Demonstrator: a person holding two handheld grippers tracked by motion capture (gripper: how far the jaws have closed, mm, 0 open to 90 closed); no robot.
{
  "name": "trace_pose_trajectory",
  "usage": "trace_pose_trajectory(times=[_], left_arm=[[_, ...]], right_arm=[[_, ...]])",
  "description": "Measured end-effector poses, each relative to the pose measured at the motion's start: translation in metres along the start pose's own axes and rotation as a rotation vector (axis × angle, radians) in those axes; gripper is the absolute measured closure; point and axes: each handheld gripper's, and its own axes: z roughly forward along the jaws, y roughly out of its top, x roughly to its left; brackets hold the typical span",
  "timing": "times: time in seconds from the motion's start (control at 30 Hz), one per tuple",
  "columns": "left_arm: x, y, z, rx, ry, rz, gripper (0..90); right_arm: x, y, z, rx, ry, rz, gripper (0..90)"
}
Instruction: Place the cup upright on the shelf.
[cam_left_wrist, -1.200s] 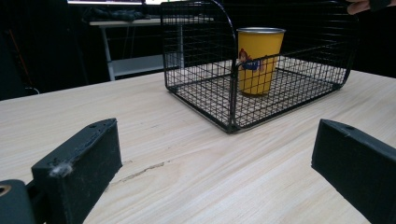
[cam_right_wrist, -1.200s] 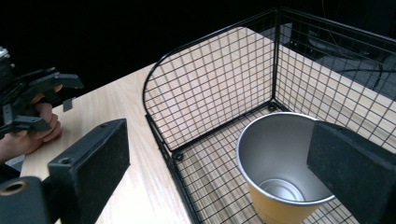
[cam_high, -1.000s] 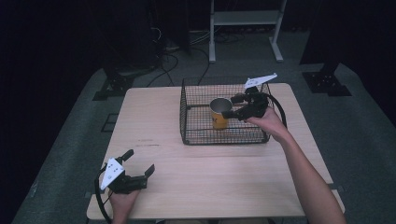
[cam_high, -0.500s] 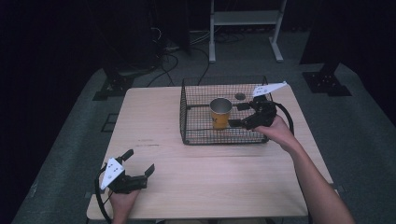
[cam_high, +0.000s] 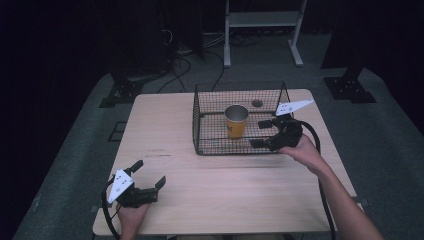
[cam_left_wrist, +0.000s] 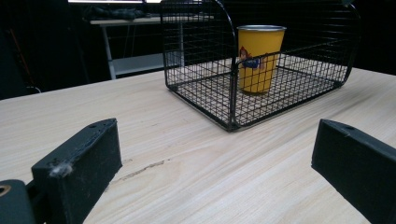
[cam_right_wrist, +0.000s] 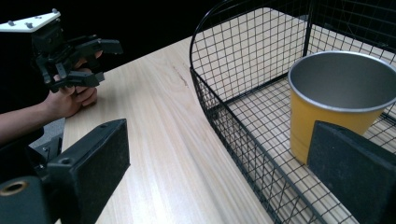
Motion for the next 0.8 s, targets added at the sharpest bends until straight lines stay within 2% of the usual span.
trace_pose_trajectory(times=[0.3,0.47,0.8], left_arm=[[0.000,0.000,0.000,0.001,0.002,0.000,0.8],[0.000,0.000,0.000,0.001,0.001,-0.002,0.8],[0.000,0.000,0.000,0.002,0.004,0.003,0.8]], right_arm=[[0.008,-0.015,-0.007,-0.012,0.012,0.001,5.2],[0.009,-0.025,-0.009,-0.029,0.029,0.031,5.2],[0.015,-0.044,-0.010,-0.029,0.040,0.046,5.2]])
